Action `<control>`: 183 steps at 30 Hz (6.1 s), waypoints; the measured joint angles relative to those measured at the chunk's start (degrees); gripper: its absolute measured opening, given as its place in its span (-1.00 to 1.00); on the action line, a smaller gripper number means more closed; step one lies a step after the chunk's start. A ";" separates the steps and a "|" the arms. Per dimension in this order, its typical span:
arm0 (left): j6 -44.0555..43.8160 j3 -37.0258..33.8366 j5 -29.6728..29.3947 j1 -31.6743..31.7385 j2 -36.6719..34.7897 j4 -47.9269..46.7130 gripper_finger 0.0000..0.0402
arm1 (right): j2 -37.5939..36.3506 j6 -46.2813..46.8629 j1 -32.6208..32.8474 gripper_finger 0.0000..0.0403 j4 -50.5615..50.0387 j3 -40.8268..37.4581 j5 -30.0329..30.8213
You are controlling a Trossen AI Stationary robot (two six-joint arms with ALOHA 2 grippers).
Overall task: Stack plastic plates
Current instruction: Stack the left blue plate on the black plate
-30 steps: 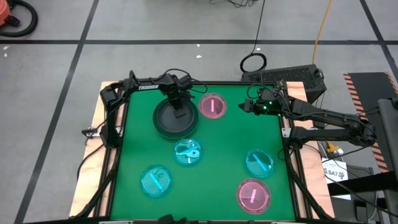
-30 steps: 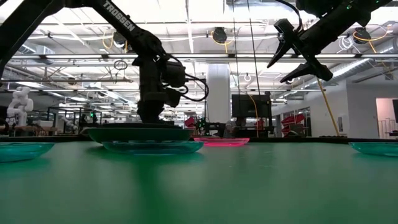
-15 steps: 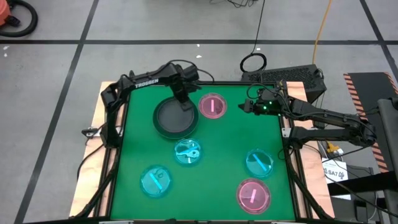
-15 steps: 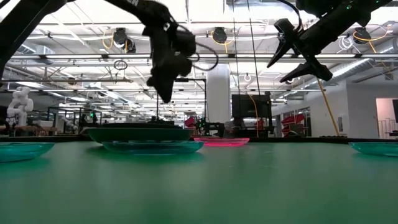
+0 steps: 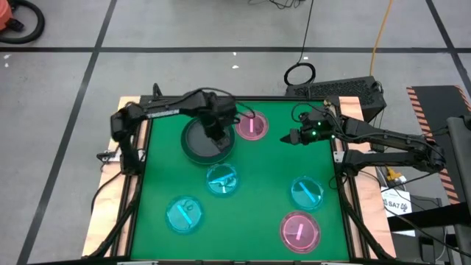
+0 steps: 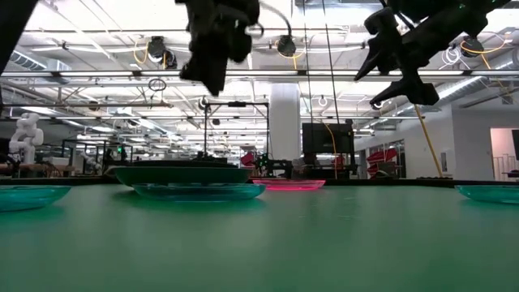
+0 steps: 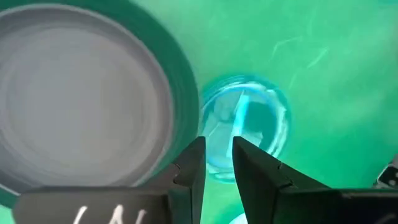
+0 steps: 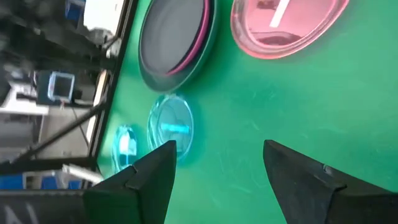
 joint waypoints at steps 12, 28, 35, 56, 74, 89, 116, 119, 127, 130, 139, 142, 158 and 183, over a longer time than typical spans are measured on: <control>-23.64 -10.52 -10.25 -14.82 -9.30 6.43 -0.58 | -0.25 -8.05 3.90 0.16 -3.85 0.00 0.15; -56.53 -24.13 -13.21 -30.47 -14.44 13.94 -0.48 | -0.25 -10.09 5.20 0.16 -7.85 0.00 0.25; -64.63 -33.10 -14.37 -35.96 -14.24 28.48 -0.12 | -0.25 -10.27 5.20 0.16 -8.60 0.00 0.34; -41.88 -40.80 -4.27 -38.40 -25.13 11.37 -0.08 | -0.22 -6.48 10.96 0.16 -8.33 0.00 0.31; -48.34 -58.62 -2.11 -38.27 -33.48 24.48 -0.08 | -0.25 -6.64 14.05 0.16 -7.86 0.00 5.02; -48.58 -58.66 -2.26 -40.98 -23.50 30.57 -0.08 | -0.23 -6.56 14.05 0.16 -6.64 0.00 4.96; -51.75 -55.58 -5.23 -44.52 -18.09 33.04 -0.85 | -0.24 -6.59 14.03 0.16 -6.65 0.00 5.07; -51.71 -54.11 -5.54 -44.50 -18.09 32.02 -0.85 | -0.22 -6.80 14.03 0.16 -6.65 0.00 5.11; -51.44 -48.12 -5.81 -44.37 -18.09 28.51 -0.85 | -0.22 -7.68 14.03 0.16 -6.65 0.00 5.27; -51.46 -45.02 -7.02 -44.27 -18.09 27.28 -0.85 | -0.22 -8.13 14.03 0.16 -6.65 0.00 6.32; -46.56 -34.84 -11.69 -39.18 -18.11 19.44 -0.85 | -0.22 -8.36 14.03 0.16 -6.66 0.00 6.43; -42.02 -31.54 -11.64 -35.86 -18.17 18.42 -0.86 | -0.22 -8.44 14.03 0.16 -6.65 0.00 6.43; -36.32 -38.40 4.61 -27.99 -18.27 18.87 -0.61 | -0.22 -8.78 15.87 0.16 -6.75 0.00 6.16; -54.22 -41.26 -4.05 -38.79 -3.89 30.47 -0.21 | -0.24 -4.81 16.72 0.16 -6.58 0.00 3.56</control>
